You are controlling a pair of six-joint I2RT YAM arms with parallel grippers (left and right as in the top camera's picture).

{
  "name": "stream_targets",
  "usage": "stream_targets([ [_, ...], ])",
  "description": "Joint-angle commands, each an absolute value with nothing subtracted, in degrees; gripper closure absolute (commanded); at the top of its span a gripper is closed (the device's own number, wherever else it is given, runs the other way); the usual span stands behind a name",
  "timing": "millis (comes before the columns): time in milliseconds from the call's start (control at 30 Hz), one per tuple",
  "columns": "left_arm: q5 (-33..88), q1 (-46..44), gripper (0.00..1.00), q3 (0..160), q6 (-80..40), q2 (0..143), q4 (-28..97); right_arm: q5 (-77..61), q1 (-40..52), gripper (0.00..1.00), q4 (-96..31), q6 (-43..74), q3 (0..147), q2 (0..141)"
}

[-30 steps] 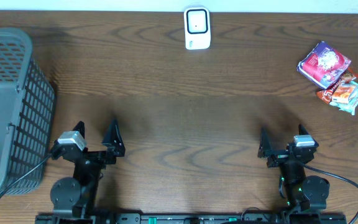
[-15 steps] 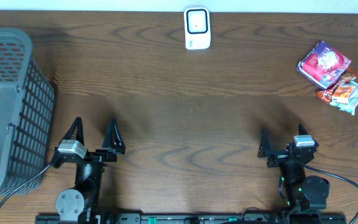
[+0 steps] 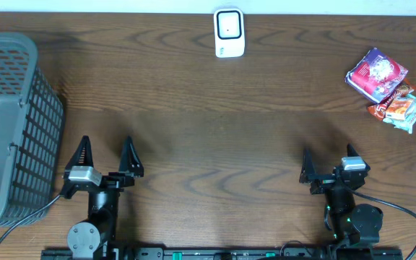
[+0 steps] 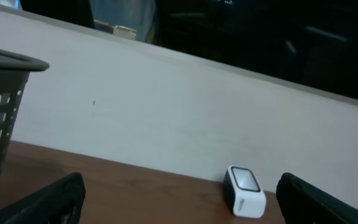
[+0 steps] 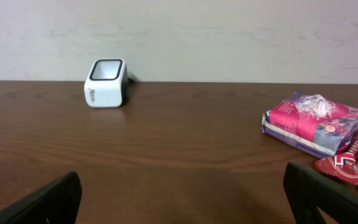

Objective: Scan the item barcode

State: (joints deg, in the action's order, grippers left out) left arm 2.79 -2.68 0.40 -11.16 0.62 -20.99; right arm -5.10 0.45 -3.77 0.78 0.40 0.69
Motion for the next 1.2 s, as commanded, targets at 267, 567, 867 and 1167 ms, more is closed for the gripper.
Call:
stream_targets([
  [267, 2.5, -2.5, 0.02, 0.2, -7.5, 0.1, -7.5, -4.8, 0.8, 0.01, -4.0, 0.2, 0.3, 0.3],
  [567, 2.3, -2.5, 0.02, 0.2, -5.5, 0.1, 4.0, -4.8, 0.8, 0.01, -4.0, 0.2, 0.3, 0.3],
  [867, 1.9, -2.5, 0.03, 0.2, 1.3, 0.1, 4.2, -4.8, 0.8, 0.01, -4.0, 0.2, 0.3, 0.3],
  [1167, -0.1, -2.5, 0.02, 0.2, 2.8, 0.1, 4.4, -4.8, 0.8, 0.01, -4.0, 0.2, 0.3, 0.3],
])
